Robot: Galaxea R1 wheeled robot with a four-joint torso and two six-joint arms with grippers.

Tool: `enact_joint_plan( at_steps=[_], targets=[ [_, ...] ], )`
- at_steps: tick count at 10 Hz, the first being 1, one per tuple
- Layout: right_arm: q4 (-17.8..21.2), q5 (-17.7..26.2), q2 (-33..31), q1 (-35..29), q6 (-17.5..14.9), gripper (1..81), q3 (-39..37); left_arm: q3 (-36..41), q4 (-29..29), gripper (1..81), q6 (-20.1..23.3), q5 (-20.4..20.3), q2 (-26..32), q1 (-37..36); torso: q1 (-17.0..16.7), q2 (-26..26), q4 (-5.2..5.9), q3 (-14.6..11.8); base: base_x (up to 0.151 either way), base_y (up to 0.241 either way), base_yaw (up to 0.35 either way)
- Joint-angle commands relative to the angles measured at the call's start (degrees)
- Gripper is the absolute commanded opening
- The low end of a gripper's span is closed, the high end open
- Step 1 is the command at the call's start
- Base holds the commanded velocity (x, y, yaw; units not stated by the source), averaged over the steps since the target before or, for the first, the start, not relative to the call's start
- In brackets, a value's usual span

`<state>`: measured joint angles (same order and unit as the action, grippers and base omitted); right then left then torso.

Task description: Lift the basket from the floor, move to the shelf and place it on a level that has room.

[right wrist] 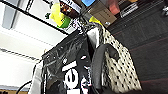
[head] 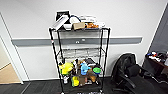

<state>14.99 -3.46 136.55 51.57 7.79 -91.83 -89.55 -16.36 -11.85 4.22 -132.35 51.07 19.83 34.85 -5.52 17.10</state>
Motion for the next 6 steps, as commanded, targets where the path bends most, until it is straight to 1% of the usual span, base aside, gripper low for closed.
enact_joint_plan(
  at_steps=[1, 2, 3, 5, 6],
  targets=[
    [0.7, 0.4, -2.1, -6.8, 0.4, 1.0, 3.9, 3.4, -0.4, 1.0, 0.6, 0.4, 1.6, -6.4, -3.5, -5.5, 0.0, -4.4, 0.0, 0.0, 0.0],
    [0.7, 0.4, -2.5, -6.5, 0.3, 1.0, 4.3, 3.9, -0.3, 1.0, 0.6, 0.4, 1.8, -5.7, -4.8, -7.4, 0.0, -1.6, 0.0, 0.0, 0.0],
    [0.7, 0.4, -3.0, -6.1, 0.2, 1.0, 4.8, 4.6, -0.3, 1.0, 0.7, 0.3, 2.2, -5.3, -6.0, -9.2, 0.0, -2.9, 0.0, 0.0, 0.0],
    [0.7, 0.4, -3.4, -5.7, 0.1, 1.0, 5.5, 6.3, -0.3, 1.0, 0.8, -0.2, 3.4, -5.0, -8.2, -12.5, 0.0, -3.7, 0.0, 0.0, 0.0],
    [0.7, 0.4, -3.8, -5.6, 0.0, 1.0, 6.5, 8.3, -0.3, 1.0, 0.9, -1.1, 4.6, -4.8, -9.4, -14.2, 0.0, -3.8, 0.0, 0.0, 0.0]
  ],
)
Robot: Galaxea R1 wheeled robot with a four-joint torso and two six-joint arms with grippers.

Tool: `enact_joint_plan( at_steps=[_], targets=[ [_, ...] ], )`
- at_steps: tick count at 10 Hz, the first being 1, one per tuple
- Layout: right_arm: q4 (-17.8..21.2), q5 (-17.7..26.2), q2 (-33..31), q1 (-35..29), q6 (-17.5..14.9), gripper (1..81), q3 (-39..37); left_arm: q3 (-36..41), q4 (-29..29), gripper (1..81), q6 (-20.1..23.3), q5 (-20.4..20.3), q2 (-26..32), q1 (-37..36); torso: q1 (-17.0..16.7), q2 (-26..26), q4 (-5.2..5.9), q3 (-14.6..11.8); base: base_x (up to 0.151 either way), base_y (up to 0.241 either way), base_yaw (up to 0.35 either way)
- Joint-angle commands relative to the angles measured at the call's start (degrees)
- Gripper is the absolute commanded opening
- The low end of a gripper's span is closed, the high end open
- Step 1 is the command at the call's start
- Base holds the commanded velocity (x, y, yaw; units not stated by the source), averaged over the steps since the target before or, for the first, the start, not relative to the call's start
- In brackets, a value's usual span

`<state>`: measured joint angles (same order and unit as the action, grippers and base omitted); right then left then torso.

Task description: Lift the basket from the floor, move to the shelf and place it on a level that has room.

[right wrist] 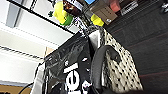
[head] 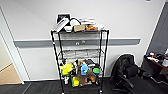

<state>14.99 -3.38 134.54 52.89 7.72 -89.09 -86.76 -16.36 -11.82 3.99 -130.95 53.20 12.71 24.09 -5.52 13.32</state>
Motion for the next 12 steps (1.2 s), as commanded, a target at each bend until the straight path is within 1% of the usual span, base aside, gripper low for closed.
enact_joint_plan(
  at_steps=[1, 4, 6, 8, 9, 10, 12],
  targets=[
    [0.7, 0.3, -2.2, -7.0, -0.1, 1.0, 5.0, 6.9, -0.3, 1.0, 1.2, -1.4, 4.3, -6.7, -3.7, -5.7, 0.0, 0.0, 0.0, 0.0, 0.0],
    [0.7, 0.3, -2.3, -6.7, -0.1, 1.0, 5.4, 6.0, -0.3, 1.0, 1.7, -2.3, 3.5, -5.4, -7.4, -11.4, 0.0, 0.0, 0.0, 0.0, 0.0],
    [0.7, 0.2, -2.3, -6.5, -0.1, 1.0, 5.3, 5.9, -0.3, 1.0, 1.7, -2.3, 3.3, -5.1, -10.0, -15.4, 0.0, -3.0, 0.0, 0.0, 0.0],
    [0.7, 0.3, -2.1, -6.3, -0.1, 1.0, 5.2, 5.8, -0.2, 1.0, 1.8, -2.3, 3.1, -4.8, -12.5, -19.3, 0.0, -4.0, 0.0, 0.0, 0.0],
    [0.7, 0.3, -2.1, -6.3, -0.1, 1.0, 5.0, 5.6, -0.2, 1.0, 1.8, -2.3, 3.1, -4.8, -10.0, -15.5, 0.0, -2.3, 0.0, 0.0, 0.0],
    [0.7, 0.2, -2.1, -6.3, -0.1, 1.0, 4.9, 5.5, -0.3, 1.0, 1.8, -2.3, 3.0, -4.7, -11.1, -17.4, 0.0, -2.9, 0.0, 0.0, 0.0],
    [0.7, 0.2, -1.9, -6.1, -0.1, 1.0, 4.6, 4.6, -0.2, 1.0, 1.9, -2.2, 2.4, -4.6, -11.7, -19.0, 0.0, -3.3, 0.0, 0.0, 0.0]
  ],
)
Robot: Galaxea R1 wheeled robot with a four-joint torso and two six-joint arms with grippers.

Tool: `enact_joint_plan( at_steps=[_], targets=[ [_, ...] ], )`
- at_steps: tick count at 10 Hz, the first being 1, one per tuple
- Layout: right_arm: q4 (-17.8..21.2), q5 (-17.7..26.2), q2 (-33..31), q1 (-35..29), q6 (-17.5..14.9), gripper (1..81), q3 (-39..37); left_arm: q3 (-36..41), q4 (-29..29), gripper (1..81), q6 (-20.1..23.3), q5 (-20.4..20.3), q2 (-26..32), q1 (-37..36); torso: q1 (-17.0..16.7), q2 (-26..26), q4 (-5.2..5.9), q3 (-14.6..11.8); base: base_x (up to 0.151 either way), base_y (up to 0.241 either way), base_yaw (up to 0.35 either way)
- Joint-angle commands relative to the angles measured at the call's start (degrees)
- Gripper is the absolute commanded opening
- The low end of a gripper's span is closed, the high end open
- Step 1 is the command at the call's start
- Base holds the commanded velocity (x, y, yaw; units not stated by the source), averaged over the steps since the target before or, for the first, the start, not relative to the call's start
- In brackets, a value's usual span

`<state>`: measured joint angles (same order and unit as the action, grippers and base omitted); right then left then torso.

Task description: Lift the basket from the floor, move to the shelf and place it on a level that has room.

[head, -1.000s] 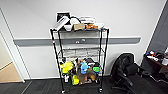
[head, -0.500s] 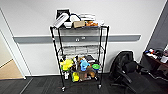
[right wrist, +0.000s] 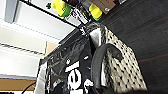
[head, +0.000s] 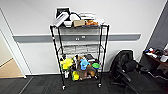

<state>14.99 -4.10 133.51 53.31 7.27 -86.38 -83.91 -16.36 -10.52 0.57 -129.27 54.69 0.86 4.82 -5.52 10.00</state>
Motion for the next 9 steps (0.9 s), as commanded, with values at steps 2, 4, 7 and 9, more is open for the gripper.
enact_joint_plan(
  at_steps=[2, 4, 7, 9],
  targets=[
    [0.7, 0.1, -0.5, -5.9, 0.3, 1.0, 1.4, 1.1, 1.1, 1.0, 0.6, 1.2, 0.1, -6.2, 0.0, 0.1, 0.0, -3.8, 0.0, 0.0, 0.0],
    [0.7, -0.2, -0.4, -5.8, 0.2, 1.0, 1.4, 1.4, 1.2, 1.0, 0.6, 1.2, 0.1, -6.2, 0.0, 0.3, 0.0, -2.1, 0.0, 0.0, 0.0],
    [0.4, 0.2, -0.1, -6.1, 0.3, 1.0, 1.1, 2.5, 1.5, 1.0, 0.9, 1.1, 0.7, -6.2, -0.1, 0.3, 0.0, -2.7, 0.0, 0.0, 0.0],
    [0.3, 0.7, 0.1, -6.5, 0.3, 1.0, 1.1, 2.5, 1.5, 1.0, 0.9, 1.0, 0.6, -6.1, -0.1, 0.3, 0.0, -2.6, 0.0, 0.0, 0.0]
  ],
)
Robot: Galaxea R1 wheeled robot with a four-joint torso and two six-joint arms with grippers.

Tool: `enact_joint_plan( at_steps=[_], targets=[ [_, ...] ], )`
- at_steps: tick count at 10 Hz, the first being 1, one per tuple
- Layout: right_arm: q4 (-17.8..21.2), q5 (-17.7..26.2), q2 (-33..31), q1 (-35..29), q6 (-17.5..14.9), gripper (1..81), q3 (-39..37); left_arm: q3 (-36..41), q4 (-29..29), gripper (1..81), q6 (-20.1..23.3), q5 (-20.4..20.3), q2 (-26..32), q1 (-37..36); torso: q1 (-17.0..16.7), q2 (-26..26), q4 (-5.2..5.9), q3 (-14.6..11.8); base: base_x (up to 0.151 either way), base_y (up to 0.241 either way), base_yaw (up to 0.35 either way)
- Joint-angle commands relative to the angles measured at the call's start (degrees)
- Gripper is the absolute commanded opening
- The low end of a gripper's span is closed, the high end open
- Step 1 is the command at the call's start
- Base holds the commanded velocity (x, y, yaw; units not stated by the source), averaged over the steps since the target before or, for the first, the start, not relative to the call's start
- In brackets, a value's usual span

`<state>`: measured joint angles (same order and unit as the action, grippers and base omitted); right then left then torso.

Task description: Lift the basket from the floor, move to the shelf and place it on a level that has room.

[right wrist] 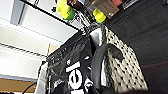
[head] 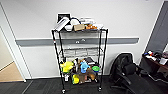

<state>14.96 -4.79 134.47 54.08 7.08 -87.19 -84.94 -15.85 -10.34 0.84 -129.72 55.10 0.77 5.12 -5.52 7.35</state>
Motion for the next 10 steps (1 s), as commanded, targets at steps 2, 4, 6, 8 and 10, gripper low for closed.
enact_joint_plan(
  at_steps=[2, 4, 6, 8, 10],
  targets=[
    [0.3, 1.4, -0.7, -7.4, 0.5, 1.0, 1.7, 3.6, 0.9, 1.0, 0.7, 0.1, 1.2, -6.5, 0.0, 0.0, 0.0, 0.0, 0.0, 0.0, 0.0],
    [0.4, 1.4, -0.6, -7.4, 0.6, 1.0, 1.3, 4.0, 0.9, 1.0, 0.7, 0.1, 1.4, -6.5, 0.0, 0.0, 0.0, 0.0, 0.0, 0.0, 0.0],
    [0.5, 1.4, -0.6, -7.4, 0.6, 1.0, 1.3, 4.4, 0.9, 1.0, 0.7, 0.0, 1.5, -6.5, 0.0, 0.0, 0.0, 0.0, 0.0, 0.0, 0.0],
    [0.5, 1.4, -0.5, -7.3, 0.6, 1.0, 1.3, 4.8, 1.0, 1.0, 0.7, 0.0, 1.6, -6.5, 0.0, 0.0, 0.0, 0.0, 0.082, 0.0, 0.0],
    [0.4, 1.4, -0.5, -7.1, 0.6, 1.0, 1.3, 4.8, 0.9, 1.0, 0.7, -0.1, 1.7, -6.5, -0.2, 0.1, 0.0, 0.0, 0.098, 0.0, 0.0]
  ],
)
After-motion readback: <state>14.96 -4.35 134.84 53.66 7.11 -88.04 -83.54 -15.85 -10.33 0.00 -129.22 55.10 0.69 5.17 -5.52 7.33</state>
